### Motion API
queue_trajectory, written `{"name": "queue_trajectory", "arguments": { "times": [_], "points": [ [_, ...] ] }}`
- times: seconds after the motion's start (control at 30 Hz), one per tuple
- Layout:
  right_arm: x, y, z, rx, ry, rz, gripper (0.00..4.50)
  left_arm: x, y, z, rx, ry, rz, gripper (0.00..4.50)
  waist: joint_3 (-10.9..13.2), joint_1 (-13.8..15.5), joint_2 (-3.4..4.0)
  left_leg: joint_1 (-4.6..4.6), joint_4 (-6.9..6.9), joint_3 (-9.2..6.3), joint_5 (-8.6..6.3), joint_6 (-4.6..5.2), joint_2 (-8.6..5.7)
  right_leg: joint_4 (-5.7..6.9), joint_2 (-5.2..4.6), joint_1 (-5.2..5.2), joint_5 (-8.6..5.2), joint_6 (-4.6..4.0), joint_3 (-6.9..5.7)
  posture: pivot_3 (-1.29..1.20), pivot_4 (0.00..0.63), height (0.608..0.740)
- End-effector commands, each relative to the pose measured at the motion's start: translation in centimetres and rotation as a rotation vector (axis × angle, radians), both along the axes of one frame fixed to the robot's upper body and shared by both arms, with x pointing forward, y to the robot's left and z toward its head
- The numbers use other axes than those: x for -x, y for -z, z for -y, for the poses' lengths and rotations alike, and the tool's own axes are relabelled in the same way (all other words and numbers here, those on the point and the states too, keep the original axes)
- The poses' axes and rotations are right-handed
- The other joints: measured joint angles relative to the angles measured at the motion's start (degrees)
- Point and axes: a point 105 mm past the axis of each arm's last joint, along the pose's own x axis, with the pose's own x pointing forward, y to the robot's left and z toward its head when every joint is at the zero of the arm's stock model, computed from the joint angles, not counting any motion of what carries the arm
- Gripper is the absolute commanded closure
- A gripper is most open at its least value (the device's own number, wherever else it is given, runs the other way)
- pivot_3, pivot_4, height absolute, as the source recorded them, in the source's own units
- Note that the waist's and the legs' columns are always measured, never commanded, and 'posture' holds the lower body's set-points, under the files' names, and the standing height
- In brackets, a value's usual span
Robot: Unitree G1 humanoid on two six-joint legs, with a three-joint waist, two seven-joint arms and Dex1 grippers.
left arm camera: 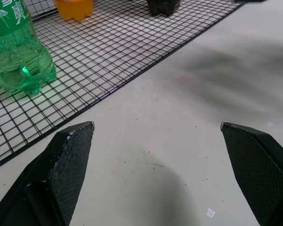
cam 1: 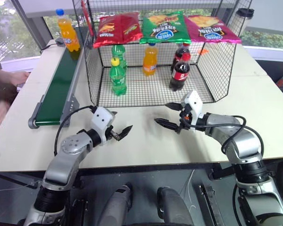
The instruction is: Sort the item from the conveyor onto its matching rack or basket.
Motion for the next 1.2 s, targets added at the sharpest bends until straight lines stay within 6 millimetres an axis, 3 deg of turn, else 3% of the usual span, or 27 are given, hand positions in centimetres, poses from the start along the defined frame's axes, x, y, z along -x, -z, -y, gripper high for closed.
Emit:
{"name": "queue_trajectory", "arguments": {
  "times": [0.03,0.23,0.33,0.5,0.8,1.2],
  "points": [
    [0.7,-2.4,-0.8,-0.042,-0.062,0.073,0.07,0.1,-3.3,-1.5,0.004,-0.037,0.107,0.0,0.0,-0.06,0.0,-0.01,0.0,0.0,0.0,0.0,0.0,0.0,0.0,-0.01,0.0,0.0,0.0,0.0,0.15,0.738],
    [1.3,-3.6,-1.4,-0.059,-0.116,0.091,0.07,0.0,-8.5,-5.8,0.056,-0.164,0.193,0.0,0.01,-0.08,0.0,-0.05,-0.01,-0.04,0.0,0.0,0.02,-0.01,0.02,-0.02,-0.1,0.15,-0.02,0.0,0.15,0.738],
    [1.5,-4.2,-2.0,-0.064,-0.15,0.103,0.07,0.7,-9.8,-9.0,0.093,-0.242,0.184,0.0,0.01,-0.22,0.0,-0.04,-0.04,-0.03,-0.01,0.0,0.01,-0.05,0.02,-0.05,-0.1,0.15,-0.02,0.0,0.15,0.738],
    [1.6,-4.6,-2.5,-0.064,-0.174,0.107,0.07,1.4,-9.9,-13.0,0.151,-0.378,0.166,0.0,0.01,-0.07,0.0,-0.04,-0.09,-0.03,-0.01,0.0,0.02,-0.06,0.03,-0.08,0.0,-0.01,-0.03,0.0,0.15,0.738],
    [1.6,-4.4,-2.8,-0.052,-0.195,0.091,0.07,2.0,-7.2,-20.5,0.16,-0.717,0.181,0.0,0.0,-0.02,0.0,-0.05,-0.11,-0.02,-0.02,0.01,0.02,-0.27,-0.02,-0.01,0.01,-0.03,0.0,0.0,0.15,0.738],
    [1.6,-4.2,-2.8,-0.041,-0.178,0.091,0.07,1.1,-6.4,-20.6,0.213,-0.751,0.196,0.0,-0.01,0.02,-0.02,-0.13,-0.15,-0.07,-0.04,0.03,0.03,-0.48,0.01,0.01,0.04,-0.04,-0.06,0.0,0.15,0.738]
  ]
}}
